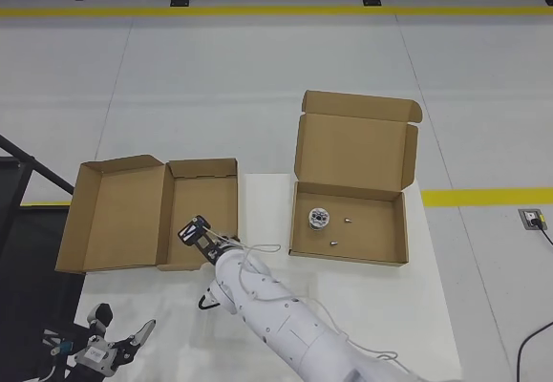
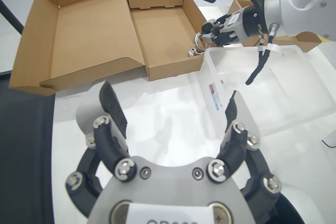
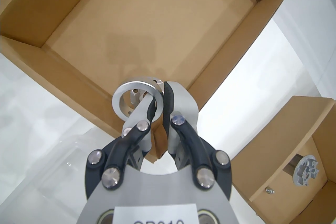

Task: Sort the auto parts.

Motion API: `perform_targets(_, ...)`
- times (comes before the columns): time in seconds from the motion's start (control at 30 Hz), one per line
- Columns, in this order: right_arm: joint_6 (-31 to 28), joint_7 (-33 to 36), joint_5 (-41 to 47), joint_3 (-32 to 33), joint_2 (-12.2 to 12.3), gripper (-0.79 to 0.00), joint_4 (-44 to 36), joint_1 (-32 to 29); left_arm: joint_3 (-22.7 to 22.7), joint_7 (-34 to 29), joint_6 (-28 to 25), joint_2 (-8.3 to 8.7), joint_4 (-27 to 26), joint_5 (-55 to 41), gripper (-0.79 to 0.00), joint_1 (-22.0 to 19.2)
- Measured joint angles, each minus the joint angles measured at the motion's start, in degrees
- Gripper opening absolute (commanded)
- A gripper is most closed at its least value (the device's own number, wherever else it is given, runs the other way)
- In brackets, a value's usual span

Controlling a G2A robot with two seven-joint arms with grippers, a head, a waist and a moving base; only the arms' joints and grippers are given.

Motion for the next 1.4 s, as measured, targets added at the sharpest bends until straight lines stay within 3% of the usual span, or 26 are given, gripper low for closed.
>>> perform_targets(0.27, 0.5, 0.1, 1.7, -1.1, 0.1, -0.456, 0.1, 0.1, 0.0, 0.0, 0.0, 0.00, 0.0, 0.0, 0.000, 0.0)
perform_targets(0.57, 2.3, -0.7, 3.2, -2.4, 0.2, -0.480, -0.1, 0.5, 0.0, 0.0, 0.0, 0.00, 0.0, 0.0, 0.000, 0.0)
perform_targets(0.83, 4.5, -5.8, 5.8, -2.3, 0.6, -0.489, -1.6, 1.0, 0.0, 0.0, 0.0, 0.00, 0.0, 0.0, 0.000, 0.0)
perform_targets(1.0, 4.0, -12.9, 8.8, -0.8, 1.0, -0.499, -2.9, 1.1, 0.0, 0.0, 0.0, 0.00, 0.0, 0.0, 0.000, 0.0)
perform_targets(1.17, 4.2, -20.2, 10.0, 0.7, 1.5, -0.459, -3.6, 0.8, 0.0, 0.0, 0.0, 0.00, 0.0, 0.0, 0.000, 0.0)
perform_targets(1.4, -1.3, -31.8, 8.9, 2.9, 3.1, -0.449, -6.2, -0.8, 0.0, 0.0, 0.0, 0.00, 0.0, 0.0, 0.000, 0.0)
